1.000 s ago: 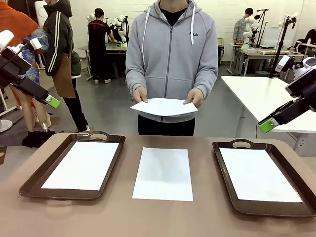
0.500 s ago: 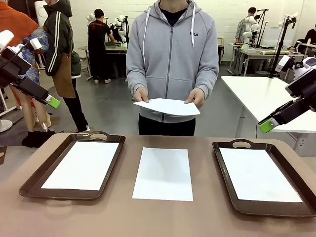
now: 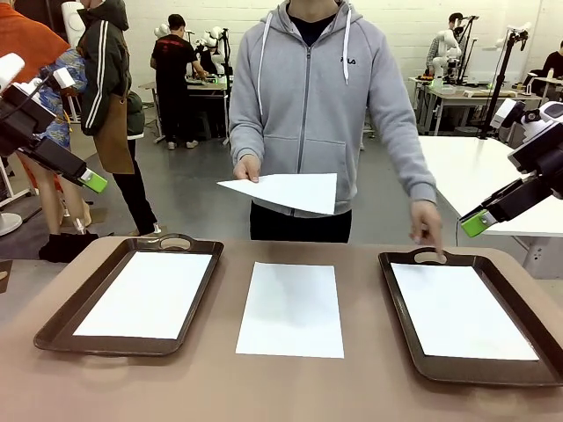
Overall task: Sort the A4 documents.
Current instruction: Receive the A4 Paper.
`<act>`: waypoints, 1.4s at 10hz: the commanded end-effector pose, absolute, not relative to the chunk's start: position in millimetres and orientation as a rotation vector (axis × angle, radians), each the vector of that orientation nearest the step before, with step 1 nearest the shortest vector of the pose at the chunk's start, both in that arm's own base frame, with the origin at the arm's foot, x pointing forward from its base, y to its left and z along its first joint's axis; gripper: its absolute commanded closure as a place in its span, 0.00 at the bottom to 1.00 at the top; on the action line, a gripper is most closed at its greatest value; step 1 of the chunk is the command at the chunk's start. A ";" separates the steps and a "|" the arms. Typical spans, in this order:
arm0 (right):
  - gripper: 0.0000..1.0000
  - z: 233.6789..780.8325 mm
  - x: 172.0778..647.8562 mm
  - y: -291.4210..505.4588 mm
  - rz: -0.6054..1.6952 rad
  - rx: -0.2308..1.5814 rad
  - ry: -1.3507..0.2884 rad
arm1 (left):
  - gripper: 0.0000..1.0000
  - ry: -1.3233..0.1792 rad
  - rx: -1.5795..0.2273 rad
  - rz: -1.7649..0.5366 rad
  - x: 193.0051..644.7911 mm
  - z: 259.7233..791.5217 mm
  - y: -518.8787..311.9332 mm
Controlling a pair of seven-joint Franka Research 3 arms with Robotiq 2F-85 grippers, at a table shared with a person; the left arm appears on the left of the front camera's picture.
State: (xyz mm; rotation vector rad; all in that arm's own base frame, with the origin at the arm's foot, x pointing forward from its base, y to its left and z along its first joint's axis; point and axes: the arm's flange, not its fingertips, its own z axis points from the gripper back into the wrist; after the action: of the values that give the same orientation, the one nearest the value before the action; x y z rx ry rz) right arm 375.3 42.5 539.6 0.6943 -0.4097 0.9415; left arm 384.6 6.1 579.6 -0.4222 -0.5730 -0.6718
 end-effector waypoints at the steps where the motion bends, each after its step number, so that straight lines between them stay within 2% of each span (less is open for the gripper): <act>1: 0.00 538.5 375.2 43.1 0.939 0.686 -0.404 | 0.00 -0.574 -0.426 -0.673 381.8 578.7 6.0; 14: 0.00 538.5 375.2 43.1 0.939 0.686 -0.404 | 0.00 -0.574 -0.426 -0.673 381.8 578.7 6.0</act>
State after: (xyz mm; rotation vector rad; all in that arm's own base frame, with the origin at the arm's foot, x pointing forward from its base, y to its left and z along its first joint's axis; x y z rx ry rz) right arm 375.3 42.5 539.6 0.6943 -0.4097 0.9415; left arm 384.6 6.1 579.6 -0.4222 -0.5730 -0.6718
